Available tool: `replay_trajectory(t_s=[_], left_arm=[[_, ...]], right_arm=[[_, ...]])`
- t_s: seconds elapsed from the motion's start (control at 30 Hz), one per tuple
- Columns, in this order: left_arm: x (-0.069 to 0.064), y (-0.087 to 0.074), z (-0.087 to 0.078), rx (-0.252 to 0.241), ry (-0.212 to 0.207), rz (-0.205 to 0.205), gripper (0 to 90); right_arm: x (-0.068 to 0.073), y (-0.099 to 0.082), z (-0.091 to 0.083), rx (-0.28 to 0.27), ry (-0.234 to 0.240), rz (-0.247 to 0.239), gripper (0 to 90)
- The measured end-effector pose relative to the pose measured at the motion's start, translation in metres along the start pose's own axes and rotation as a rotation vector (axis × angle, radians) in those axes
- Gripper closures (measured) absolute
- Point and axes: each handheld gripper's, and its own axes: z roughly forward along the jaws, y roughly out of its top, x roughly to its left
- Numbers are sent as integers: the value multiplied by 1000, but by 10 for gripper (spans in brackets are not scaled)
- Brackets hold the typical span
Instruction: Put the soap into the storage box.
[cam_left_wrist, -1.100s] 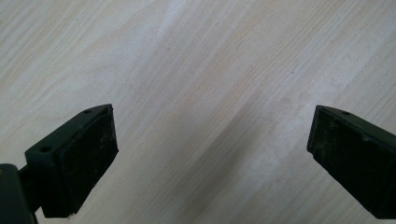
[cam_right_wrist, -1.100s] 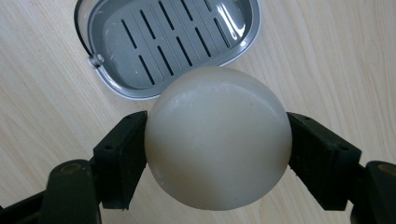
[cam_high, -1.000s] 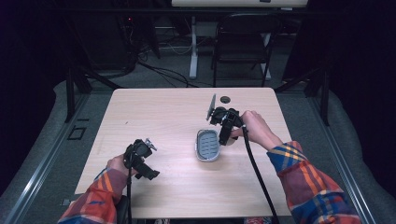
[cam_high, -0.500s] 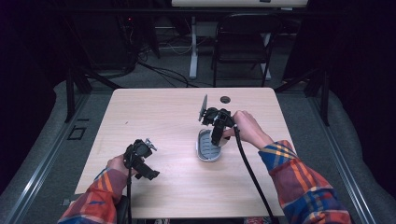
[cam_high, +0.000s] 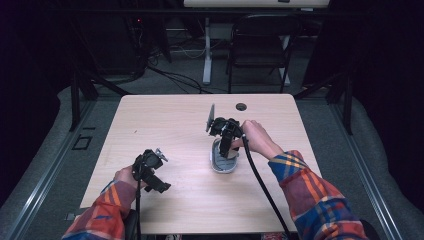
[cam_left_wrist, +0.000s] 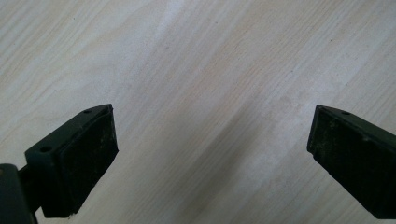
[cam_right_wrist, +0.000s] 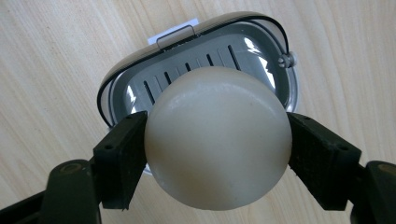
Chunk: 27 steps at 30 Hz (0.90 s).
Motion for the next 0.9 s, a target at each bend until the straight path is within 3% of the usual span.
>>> replay_trajectory(t_s=[0.37,0.9], left_arm=[[0,0,0,0,-3,1,16],[0,0,0,1,-4,0,16]], right_arm=[[5,12,16,9,9,-11,244],[4,9,30,12,25,1,242]])
